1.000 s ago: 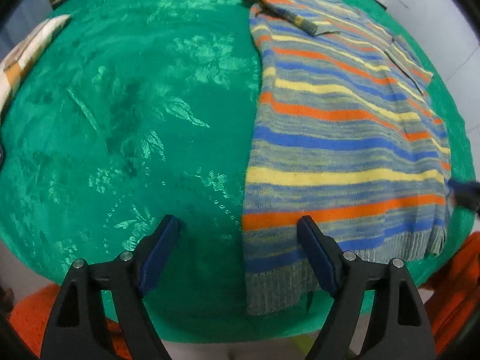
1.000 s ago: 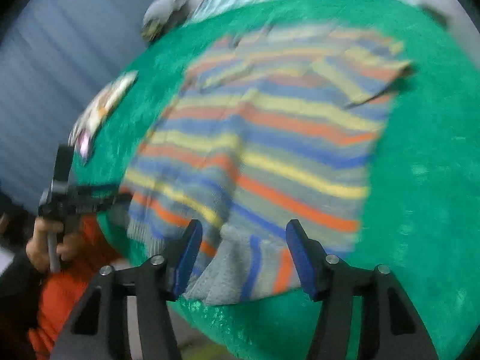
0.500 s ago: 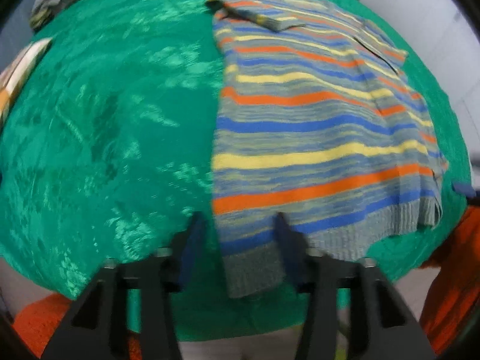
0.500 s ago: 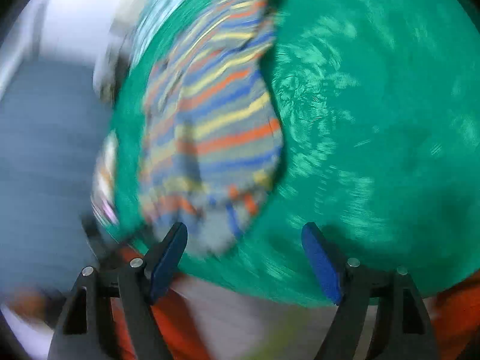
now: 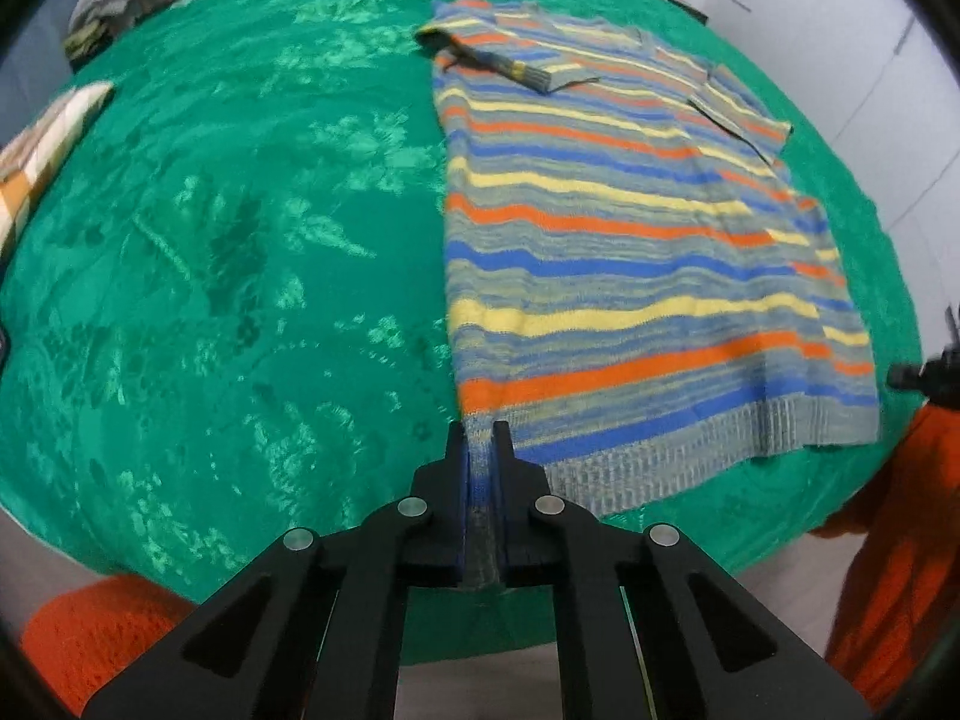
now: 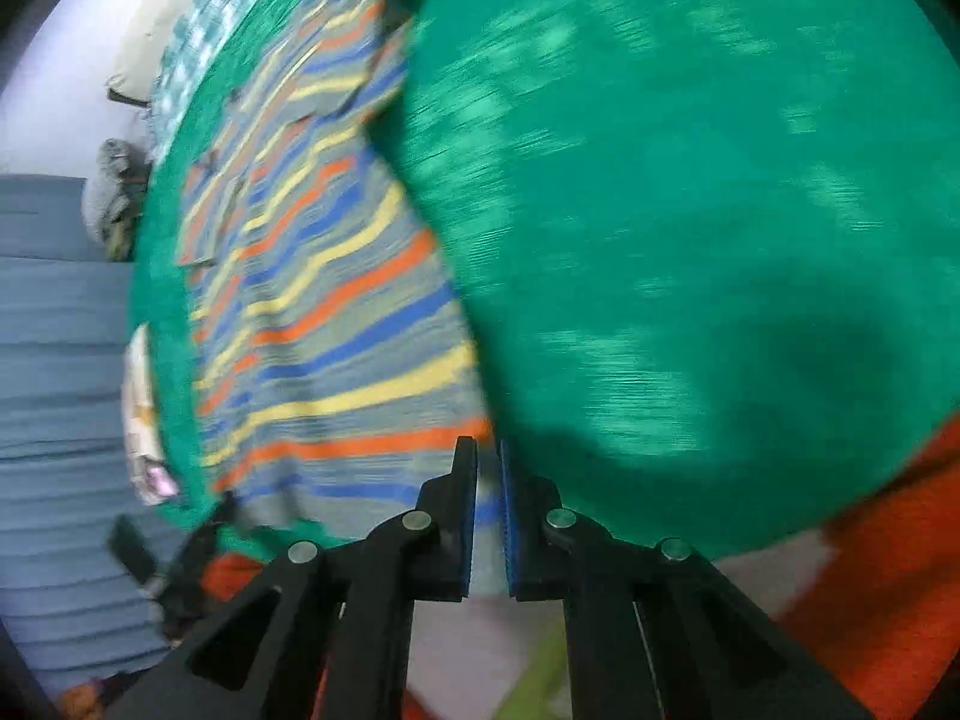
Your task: Fold small clothes
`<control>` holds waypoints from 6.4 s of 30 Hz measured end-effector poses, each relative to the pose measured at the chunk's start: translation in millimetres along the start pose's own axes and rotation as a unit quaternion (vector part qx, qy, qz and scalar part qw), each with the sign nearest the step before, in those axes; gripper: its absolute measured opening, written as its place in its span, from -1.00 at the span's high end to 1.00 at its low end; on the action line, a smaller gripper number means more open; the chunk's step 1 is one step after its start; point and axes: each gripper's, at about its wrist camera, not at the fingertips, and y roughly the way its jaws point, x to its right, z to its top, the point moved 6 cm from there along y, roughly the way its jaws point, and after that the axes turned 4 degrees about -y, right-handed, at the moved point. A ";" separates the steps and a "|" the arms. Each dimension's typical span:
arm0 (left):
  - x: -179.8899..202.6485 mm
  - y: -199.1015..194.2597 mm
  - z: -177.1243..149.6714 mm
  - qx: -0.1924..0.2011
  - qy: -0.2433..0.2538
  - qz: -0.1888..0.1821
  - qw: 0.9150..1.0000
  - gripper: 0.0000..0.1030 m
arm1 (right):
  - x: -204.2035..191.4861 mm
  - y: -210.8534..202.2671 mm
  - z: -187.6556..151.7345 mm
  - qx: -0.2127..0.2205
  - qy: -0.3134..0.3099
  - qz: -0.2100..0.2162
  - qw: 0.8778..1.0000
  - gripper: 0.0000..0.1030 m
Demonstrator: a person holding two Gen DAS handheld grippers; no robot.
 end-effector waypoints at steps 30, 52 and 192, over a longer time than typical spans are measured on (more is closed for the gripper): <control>8.0 25.5 -26.2 -0.073 -0.020 0.049 0.996 0.93 | 20.0 11.7 -26.4 -0.010 -0.141 -0.079 0.987 0.91; 9.6 -60.1 -37.5 0.015 -0.096 0.110 0.989 -0.68 | 4.7 -88.0 12.3 0.068 -0.240 -0.195 0.949 -0.13; -83.8 42.8 71.8 0.070 -0.163 0.095 0.980 -0.99 | 62.7 -25.6 72.6 0.225 -0.163 -0.241 0.930 -1.00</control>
